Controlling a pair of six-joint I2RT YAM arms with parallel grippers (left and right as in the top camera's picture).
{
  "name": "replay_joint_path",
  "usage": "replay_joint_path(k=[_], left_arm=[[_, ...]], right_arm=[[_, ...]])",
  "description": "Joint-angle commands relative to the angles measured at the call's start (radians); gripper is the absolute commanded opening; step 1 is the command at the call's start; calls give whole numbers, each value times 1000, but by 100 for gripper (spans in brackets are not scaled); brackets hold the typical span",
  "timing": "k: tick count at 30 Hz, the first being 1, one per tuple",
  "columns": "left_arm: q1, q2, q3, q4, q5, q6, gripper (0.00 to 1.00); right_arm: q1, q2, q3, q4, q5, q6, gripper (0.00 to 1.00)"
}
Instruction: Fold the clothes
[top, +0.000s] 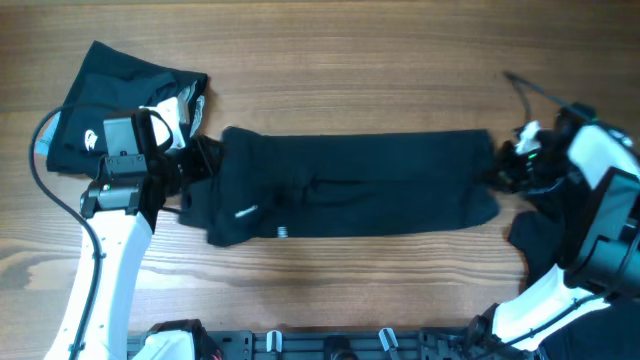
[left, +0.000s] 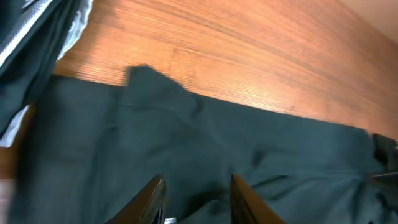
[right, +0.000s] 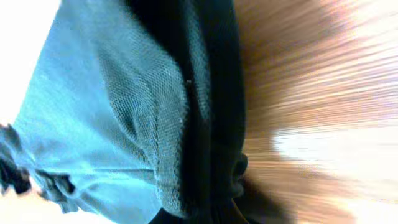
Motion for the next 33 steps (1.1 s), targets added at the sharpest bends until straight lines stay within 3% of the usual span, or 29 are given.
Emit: replay_joint_path(k=[1, 7, 14, 21, 33], left_arm=[[1, -21, 13, -6, -35, 26, 34], [1, -21, 13, -6, -34, 25, 34], [1, -21, 13, -7, -34, 17, 34], [1, -21, 13, -27, -34, 17, 33], [1, -20, 13, -48, -34, 17, 34]], right_arm=[[-47, -79, 140, -53, 159, 21, 4], [42, -176, 176, -94, 175, 20, 4], [389, -174, 149, -99, 179, 90, 4], [646, -115, 107, 12, 222, 280, 4], [743, -83, 107, 26, 212, 308, 8]])
